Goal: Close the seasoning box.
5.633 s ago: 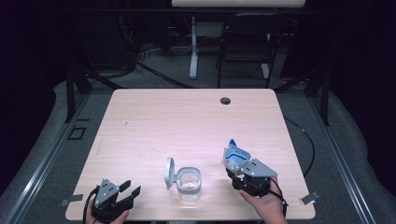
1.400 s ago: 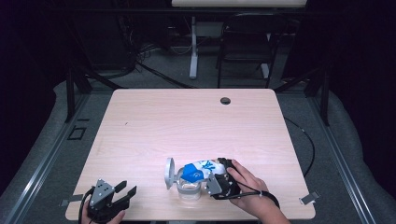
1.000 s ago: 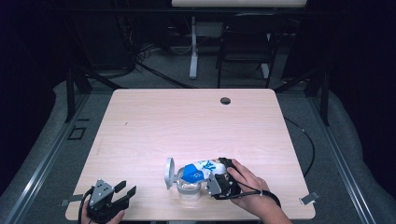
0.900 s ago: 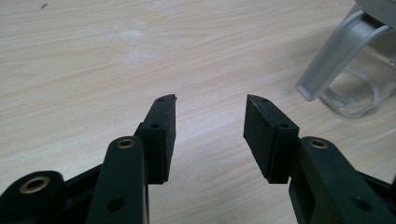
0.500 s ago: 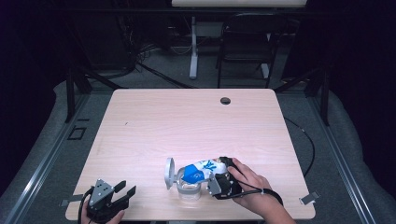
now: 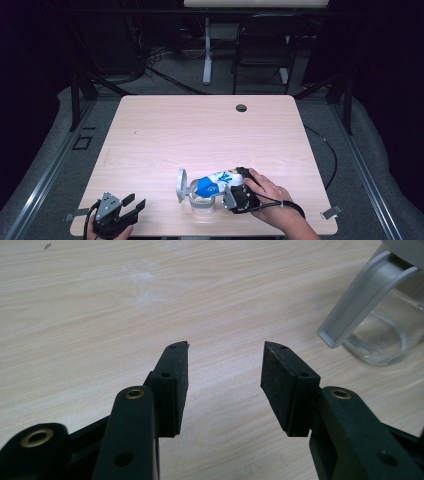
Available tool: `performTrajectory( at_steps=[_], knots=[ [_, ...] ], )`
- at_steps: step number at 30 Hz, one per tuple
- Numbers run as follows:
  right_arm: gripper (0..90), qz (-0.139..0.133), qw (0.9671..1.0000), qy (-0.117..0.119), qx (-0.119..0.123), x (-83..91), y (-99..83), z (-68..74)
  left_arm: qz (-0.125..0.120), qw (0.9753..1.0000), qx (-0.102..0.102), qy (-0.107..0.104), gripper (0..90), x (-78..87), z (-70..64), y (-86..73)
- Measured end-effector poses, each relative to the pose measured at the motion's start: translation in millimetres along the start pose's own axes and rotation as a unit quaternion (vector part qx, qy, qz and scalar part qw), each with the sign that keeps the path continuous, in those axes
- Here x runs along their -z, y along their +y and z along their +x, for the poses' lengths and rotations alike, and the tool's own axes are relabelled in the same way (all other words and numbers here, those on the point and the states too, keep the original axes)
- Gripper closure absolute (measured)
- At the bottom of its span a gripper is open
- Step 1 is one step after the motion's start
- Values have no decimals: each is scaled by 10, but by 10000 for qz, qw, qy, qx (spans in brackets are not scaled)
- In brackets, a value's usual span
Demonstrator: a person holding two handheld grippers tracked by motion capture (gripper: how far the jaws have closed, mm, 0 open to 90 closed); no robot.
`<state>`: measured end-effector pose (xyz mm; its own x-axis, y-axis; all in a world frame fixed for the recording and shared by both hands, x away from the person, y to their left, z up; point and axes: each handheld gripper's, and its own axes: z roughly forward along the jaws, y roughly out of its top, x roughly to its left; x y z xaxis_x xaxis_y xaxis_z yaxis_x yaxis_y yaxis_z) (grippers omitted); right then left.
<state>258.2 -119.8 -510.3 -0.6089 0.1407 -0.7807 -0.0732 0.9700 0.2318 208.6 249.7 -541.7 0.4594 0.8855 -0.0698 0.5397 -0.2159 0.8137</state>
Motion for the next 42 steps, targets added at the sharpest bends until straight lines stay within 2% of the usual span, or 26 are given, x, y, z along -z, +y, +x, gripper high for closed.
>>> performTrajectory(
  at_steps=[1,2,3,5,6,7,28,33,42],
  knots=[
    [405,12,10000,0,17,2,3,0,0,10000,0,0,545,0,0,0],
    [405,164,9995,-72,245,20,6,-24,5,10000,-1,-1,545,-1,0,0],
    [405,226,9992,-86,313,27,12,-30,5,10000,-1,-1,545,-2,1,-1],
    [405,231,9992,-69,326,29,17,-33,-4,10000,6,-2,545,-3,3,-3],
    [406,43,9998,0,173,5,15,-15,-1,10000,8,-3,544,-2,4,-3],
    [405,37,9998,-9,199,3,17,-18,-1,10000,7,-2,544,-1,5,-3],
    [408,227,9985,-53,496,7,39,-49,12,10000,10,22,535,-7,7,-9],
    [409,246,9986,-81,461,2,35,-65,7,10000,15,30,535,-2,14,-9],
    [408,297,9978,-162,576,20,43,-81,4,10000,25,38,534,-4,16,-10]
  ],
)
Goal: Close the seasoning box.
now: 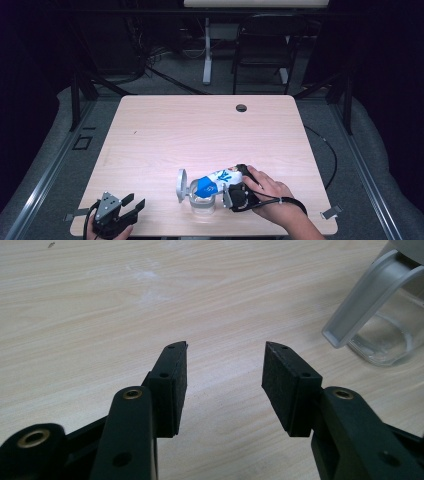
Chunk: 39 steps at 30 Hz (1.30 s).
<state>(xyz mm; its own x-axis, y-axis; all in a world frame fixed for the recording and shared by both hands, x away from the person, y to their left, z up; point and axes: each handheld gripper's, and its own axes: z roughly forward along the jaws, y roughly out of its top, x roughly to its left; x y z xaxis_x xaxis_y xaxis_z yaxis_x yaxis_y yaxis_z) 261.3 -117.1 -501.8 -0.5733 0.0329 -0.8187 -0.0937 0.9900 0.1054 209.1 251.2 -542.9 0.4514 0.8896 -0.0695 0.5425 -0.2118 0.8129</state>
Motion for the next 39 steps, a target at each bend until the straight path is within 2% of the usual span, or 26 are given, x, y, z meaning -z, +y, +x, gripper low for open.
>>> performTrajectory(
  at_steps=[12,14,16,18,25,27,28,29,30,39],
  knots=[
    [412,169,9992,-178,316,40,33,-28,-7,10000,-3,0,534,2,2,0],
    [413,110,9993,-205,279,30,36,-16,-1,10000,-1,2,534,3,0,1],
    [414,181,9989,-233,374,36,47,-23,0,10000,-3,3,534,3,-1,1],
    [415,161,9990,-247,350,25,48,-18,8,10000,-8,5,534,2,1,0],
    [418,337,9977,-294,509,34,87,-13,4,10000,-2,1,534,2,7,-1],
    [418,228,9978,-347,517,15,86,-6,1,10000,-3,1,534,2,6,-1],
    [418,244,9977,-357,525,16,91,-4,2,10000,-4,1,534,2,6,-1],
    [418,374,9967,-384,606,36,105,-12,3,10000,-4,2,534,2,7,-1],
    [418,300,9977,-329,509,21,101,0,4,10000,-4,2,534,2,7,-1],
    [418,342,9965,-444,625,12,105,-6,9,10000,-6,4,534,0,7,-1]
  ],
)
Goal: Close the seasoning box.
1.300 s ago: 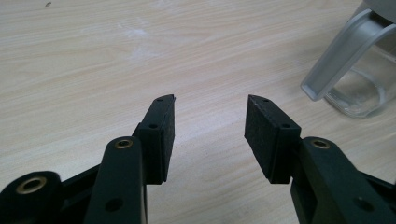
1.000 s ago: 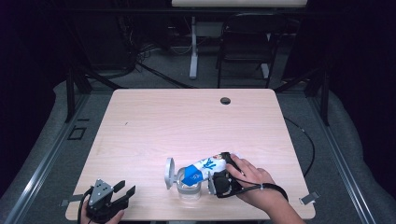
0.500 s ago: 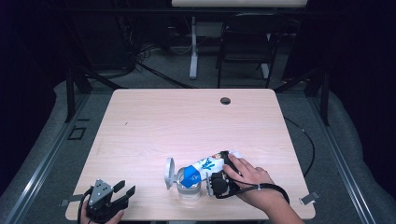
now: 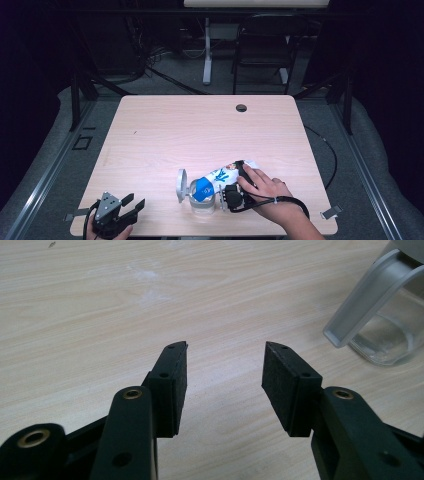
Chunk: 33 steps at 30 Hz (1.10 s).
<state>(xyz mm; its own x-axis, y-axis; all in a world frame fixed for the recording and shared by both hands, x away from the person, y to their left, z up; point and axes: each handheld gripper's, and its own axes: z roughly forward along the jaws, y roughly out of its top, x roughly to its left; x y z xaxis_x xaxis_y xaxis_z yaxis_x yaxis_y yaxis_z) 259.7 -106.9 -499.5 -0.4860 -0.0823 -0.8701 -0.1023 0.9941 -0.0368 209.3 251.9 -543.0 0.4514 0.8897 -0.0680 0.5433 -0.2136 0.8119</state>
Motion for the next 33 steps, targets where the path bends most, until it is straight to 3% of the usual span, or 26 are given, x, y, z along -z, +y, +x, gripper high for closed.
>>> performTrajectory(
  at_steps=[10,15,19,33],
  knots=[
    [422,73,9999,-81,38,16,-4,-22,0,10000,0,-2,534,-3,-4,-1],
    [424,188,9994,-166,218,28,-4,-42,-3,10000,8,-8,534,-5,-6,-1],
    [424,113,9997,-153,164,16,-15,-42,6,10000,12,-6,534,-3,-2,-2],
    [431,225,9987,-226,399,31,26,-52,-4,10000,36,1,534,-1,6,-7]
  ],
)
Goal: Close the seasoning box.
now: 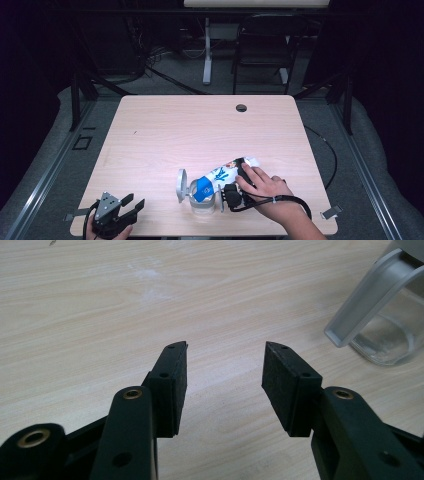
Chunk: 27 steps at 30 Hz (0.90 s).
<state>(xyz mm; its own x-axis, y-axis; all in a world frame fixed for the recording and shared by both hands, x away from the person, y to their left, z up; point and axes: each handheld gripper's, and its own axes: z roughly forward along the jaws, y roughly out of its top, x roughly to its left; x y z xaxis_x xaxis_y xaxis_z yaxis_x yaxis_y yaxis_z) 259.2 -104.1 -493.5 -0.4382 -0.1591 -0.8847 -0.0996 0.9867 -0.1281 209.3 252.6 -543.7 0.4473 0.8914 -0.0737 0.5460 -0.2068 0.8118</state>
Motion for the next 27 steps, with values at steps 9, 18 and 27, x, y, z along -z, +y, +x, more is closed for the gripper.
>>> performTrajectory(
  at_steps=[9,18,27],
  knots=[
    [434,19,10000,-41,67,3,11,1,-4,10000,-4,1,534,-1,1,2],
    [435,68,9997,-131,177,8,9,-5,-13,10000,-9,1,534,0,0,3],
    [442,127,9990,-261,350,17,39,0,-10,10000,-4,8,534,3,6,2]
  ],
)
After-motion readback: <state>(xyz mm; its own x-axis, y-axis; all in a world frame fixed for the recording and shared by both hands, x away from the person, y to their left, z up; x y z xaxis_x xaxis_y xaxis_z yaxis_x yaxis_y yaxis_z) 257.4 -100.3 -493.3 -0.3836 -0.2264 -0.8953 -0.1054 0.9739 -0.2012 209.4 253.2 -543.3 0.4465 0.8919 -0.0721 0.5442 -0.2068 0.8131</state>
